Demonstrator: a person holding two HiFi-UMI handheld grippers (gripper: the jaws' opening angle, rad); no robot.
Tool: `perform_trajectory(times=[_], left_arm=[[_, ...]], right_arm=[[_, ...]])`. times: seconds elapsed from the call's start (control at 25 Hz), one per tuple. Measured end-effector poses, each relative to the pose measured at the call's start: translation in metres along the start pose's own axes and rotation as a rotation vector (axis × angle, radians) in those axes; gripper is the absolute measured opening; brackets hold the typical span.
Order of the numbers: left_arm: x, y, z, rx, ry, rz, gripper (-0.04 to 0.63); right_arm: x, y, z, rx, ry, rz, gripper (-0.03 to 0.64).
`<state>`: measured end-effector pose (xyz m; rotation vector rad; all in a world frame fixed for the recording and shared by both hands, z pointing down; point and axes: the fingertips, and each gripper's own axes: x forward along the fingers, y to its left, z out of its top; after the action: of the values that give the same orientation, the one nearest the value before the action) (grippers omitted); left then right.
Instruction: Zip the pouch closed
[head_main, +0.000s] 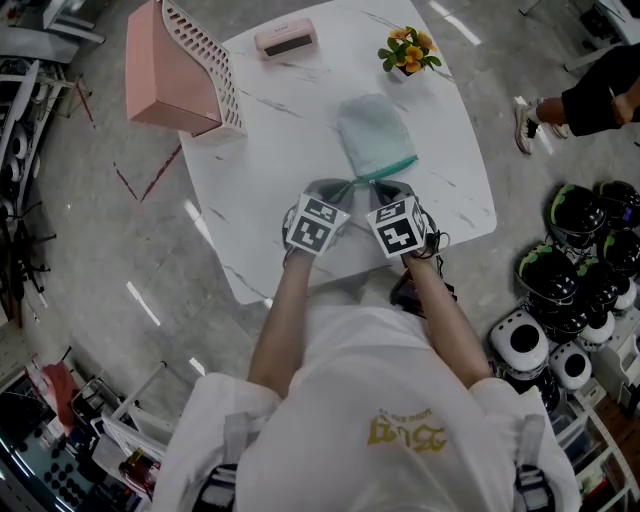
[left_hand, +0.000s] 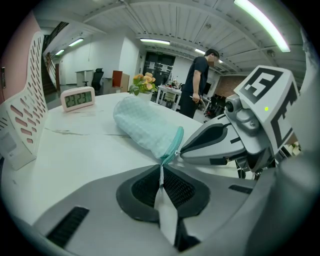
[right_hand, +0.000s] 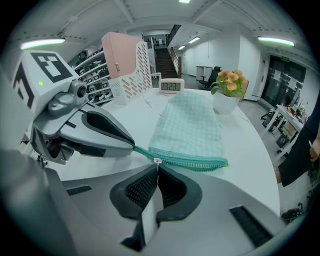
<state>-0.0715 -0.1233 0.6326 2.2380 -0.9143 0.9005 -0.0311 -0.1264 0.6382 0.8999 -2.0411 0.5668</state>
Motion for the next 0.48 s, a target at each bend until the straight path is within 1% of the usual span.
perform_trajectory(times=[0.48], left_arm=[[-0.006, 0.017, -0.009, -0.039, -0.003, 0.04, 0.036]], right_arm=[[0.005, -0.011, -0.002, 0.003, 0.013, -0.025, 0.017]])
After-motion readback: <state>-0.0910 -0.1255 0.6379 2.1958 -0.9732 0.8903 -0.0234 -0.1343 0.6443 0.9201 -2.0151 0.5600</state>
